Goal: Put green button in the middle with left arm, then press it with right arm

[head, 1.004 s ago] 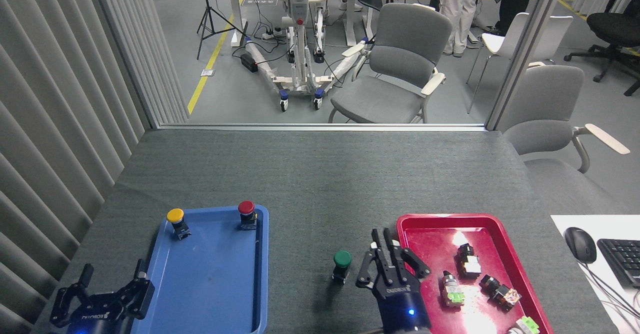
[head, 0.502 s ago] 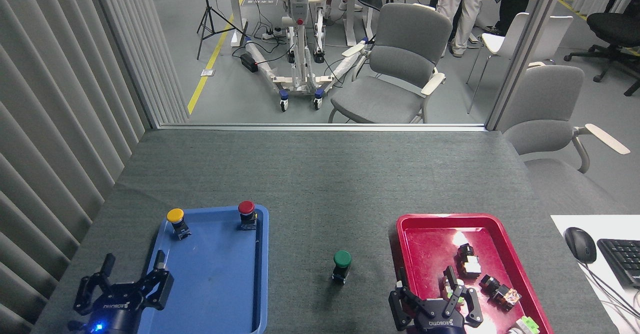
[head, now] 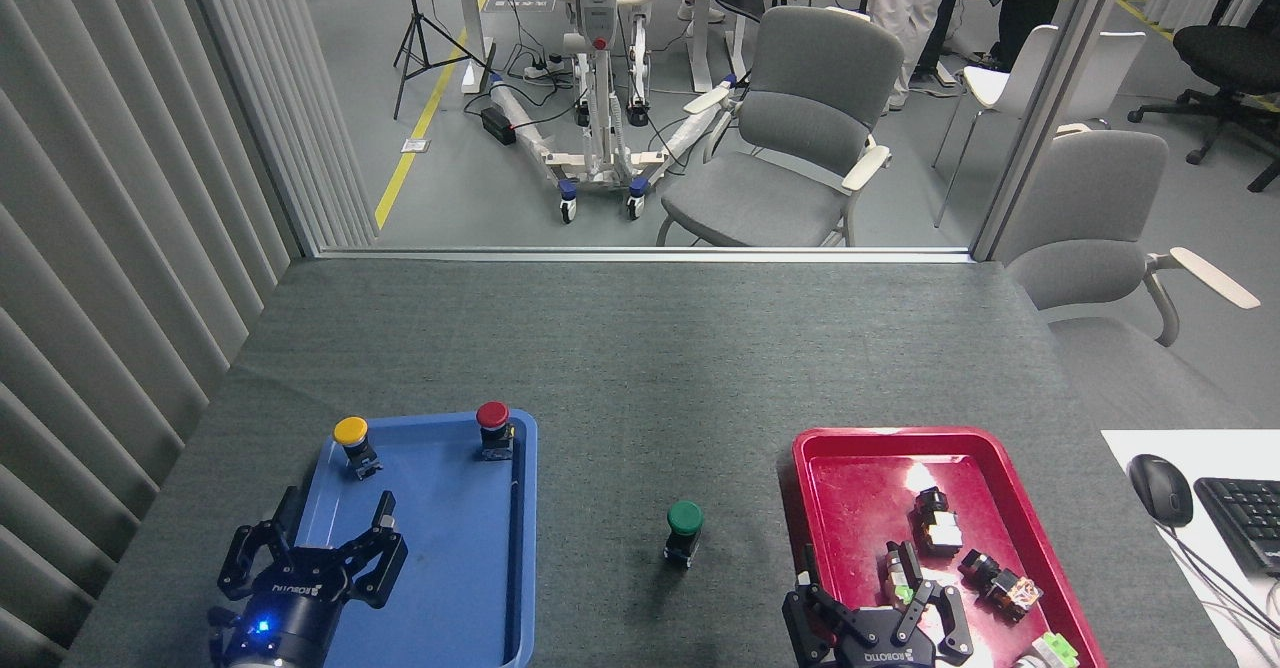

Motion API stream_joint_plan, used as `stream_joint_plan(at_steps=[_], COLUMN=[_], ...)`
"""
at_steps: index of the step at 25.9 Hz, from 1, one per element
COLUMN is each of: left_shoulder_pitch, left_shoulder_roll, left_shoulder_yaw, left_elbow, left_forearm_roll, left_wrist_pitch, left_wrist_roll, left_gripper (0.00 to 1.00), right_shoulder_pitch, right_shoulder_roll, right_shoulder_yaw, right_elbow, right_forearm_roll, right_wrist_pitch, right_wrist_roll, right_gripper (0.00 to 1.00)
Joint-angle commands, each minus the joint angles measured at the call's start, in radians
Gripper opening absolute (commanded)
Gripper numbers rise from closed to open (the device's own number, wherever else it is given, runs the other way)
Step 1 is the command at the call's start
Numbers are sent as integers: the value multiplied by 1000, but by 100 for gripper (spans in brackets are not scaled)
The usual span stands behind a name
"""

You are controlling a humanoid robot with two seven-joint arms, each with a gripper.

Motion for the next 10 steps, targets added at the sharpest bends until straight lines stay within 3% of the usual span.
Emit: stream_joint_plan(at_steps=[1,10], left_shoulder_pitch=[-2,-4], left_shoulder_roll=[0,-8], left_shoulder_yaw=[-13,-14], left_elbow=[26,56], left_forearm_roll=[-18,-16], left_wrist_pitch=[4,-2], left_wrist_roll=[-3,-3], left_gripper=[99,100], right_shoulder_pitch=[0,0], right_shoulder_roll=[1,0], right_shoulder_yaw=[0,-2], right_elbow=[0,-2], right_forearm_roll=[0,0], right_wrist_pitch=[0,0], right_wrist_roll=[-1,-1], right_gripper=[100,100])
